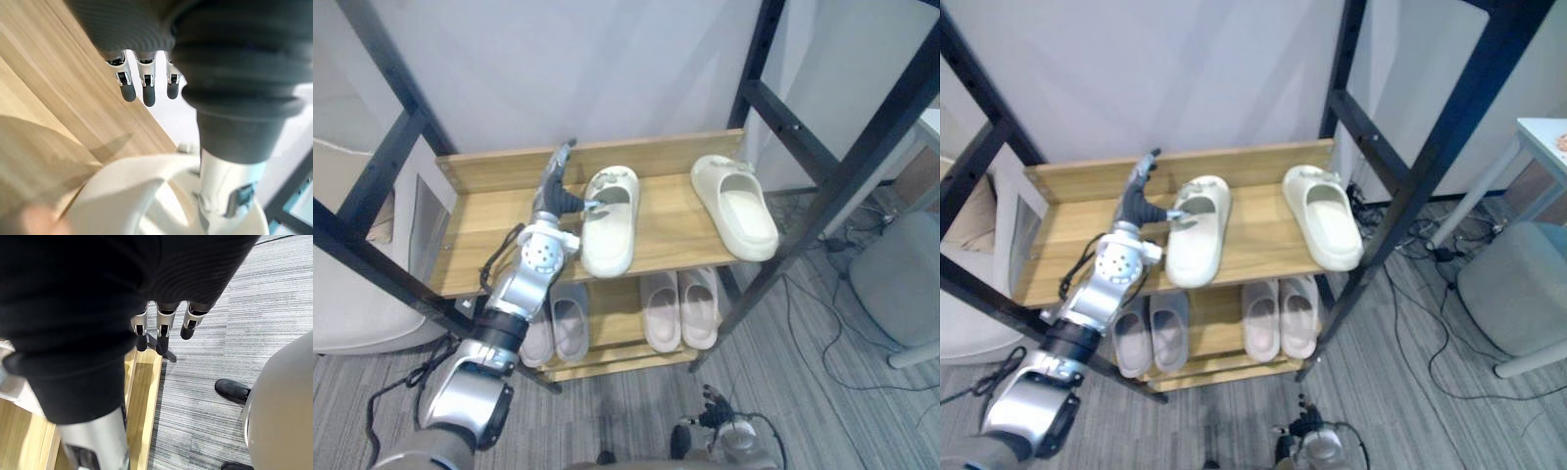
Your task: Organize the slippers on the shoe rack
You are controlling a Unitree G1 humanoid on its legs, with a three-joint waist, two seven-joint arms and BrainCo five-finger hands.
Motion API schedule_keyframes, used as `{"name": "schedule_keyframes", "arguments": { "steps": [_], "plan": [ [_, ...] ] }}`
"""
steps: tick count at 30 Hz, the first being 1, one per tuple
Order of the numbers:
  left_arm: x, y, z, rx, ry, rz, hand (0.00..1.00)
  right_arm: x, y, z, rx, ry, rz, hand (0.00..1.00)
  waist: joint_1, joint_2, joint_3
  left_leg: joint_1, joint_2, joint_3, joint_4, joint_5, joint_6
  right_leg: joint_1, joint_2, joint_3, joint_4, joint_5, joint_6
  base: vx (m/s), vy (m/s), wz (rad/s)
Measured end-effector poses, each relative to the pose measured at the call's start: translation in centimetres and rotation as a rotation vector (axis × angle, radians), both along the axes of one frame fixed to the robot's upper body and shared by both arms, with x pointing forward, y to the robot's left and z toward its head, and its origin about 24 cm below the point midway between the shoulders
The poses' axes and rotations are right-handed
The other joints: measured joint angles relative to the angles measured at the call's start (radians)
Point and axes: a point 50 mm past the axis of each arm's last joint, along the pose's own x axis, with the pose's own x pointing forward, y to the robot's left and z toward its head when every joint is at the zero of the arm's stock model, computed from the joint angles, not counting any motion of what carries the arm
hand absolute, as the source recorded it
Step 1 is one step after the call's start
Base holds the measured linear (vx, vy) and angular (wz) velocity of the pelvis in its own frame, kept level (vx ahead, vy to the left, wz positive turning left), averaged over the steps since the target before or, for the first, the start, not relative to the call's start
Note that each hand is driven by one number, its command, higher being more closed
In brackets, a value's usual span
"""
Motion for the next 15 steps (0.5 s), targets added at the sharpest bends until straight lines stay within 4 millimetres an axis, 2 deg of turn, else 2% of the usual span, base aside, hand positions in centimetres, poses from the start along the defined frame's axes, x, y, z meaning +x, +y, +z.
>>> {"name": "schedule_keyframes", "arguments": {
  "steps": [6, 7, 15],
  "plan": [
    [0.7, -0.5, -0.2, 0.058, 0.028, -0.001, 0.0, 0.0, -0.1, 0.0, -0.001, -0.002, -0.004, 0.0, -0.004, 0.007, 0.004, 0.0, 0.0, 0.004, 0.0, 0.0, 0.0, -0.002, 0.0, 0.004, 0.0, 0.001, 0.0, 0.0, 0.0, 0.0],
    [0.8, -0.6, -0.2, 0.069, 0.029, -0.005, 1.0, 0.0, -0.1, 0.0, -0.003, -0.002, -0.004, 0.0, -0.004, 0.009, 0.005, 0.0, 0.0, 0.005, 0.0, 0.0, 0.0, -0.002, 0.0, 0.004, 0.0, 0.001, 0.0, 0.0, 0.0, 0.0],
    [1.8, -0.9, 0.3, 0.161, 0.049, -0.011, 1.0, 0.0, -1.0, 0.1, -0.029, -0.002, -0.009, 0.0, -0.004, 0.017, 0.01, 0.0, 0.001, 0.021, 0.0, 0.0, -0.001, -0.015, 0.001, 0.021, 0.0, 0.006, 0.0, 0.0, 0.0, -0.05]
  ]
}}
